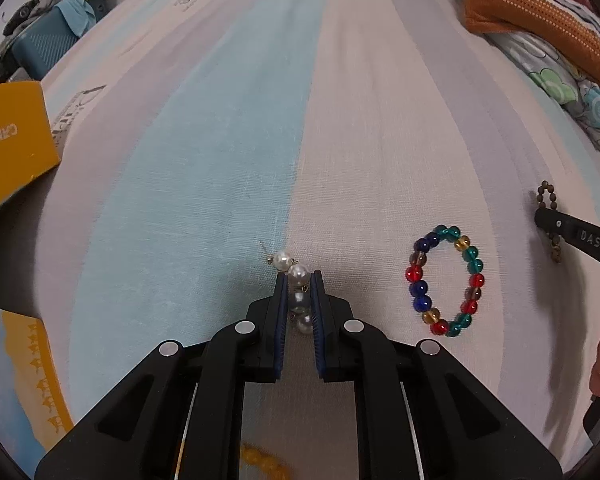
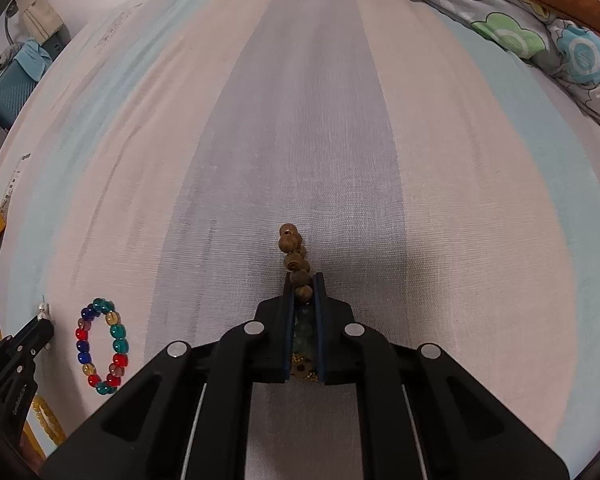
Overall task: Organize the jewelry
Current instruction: 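Lift the pearl strand and wooden bracelet and carry both over the white box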
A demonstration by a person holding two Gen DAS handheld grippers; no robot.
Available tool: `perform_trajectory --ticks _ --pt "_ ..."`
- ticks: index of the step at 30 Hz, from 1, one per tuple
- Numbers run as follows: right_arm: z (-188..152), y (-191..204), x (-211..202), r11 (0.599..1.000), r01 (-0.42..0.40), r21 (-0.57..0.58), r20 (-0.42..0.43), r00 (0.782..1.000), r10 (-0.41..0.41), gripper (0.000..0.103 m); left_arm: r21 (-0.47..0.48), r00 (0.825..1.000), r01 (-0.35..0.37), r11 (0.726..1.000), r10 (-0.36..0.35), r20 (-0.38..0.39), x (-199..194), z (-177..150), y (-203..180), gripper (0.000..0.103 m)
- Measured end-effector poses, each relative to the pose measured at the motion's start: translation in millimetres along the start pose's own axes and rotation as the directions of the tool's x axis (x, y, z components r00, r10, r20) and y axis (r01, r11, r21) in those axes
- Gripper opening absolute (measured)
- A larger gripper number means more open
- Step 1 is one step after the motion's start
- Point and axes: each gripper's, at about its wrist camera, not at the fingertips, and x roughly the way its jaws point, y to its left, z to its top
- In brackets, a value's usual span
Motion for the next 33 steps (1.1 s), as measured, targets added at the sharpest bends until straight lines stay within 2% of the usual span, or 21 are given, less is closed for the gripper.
perform_trajectory --ticks 20,33 --pt "-13.9 -1.5 -54.0 0.999 -0.019 0.029 0.055 0.998 0.017 0.007 0.003 1.000 0.018 1.000 -0.019 0.022 -45.1 -10.2 8.2 0.010" --pt "-44.2 15.0 -90.0 1.000 -0.001 0.016 0.082 0.997 0.000 0.007 -0.023 0.999 -0.005 1.000 0.006 0.047 -79.8 -17.2 22.3 0.010"
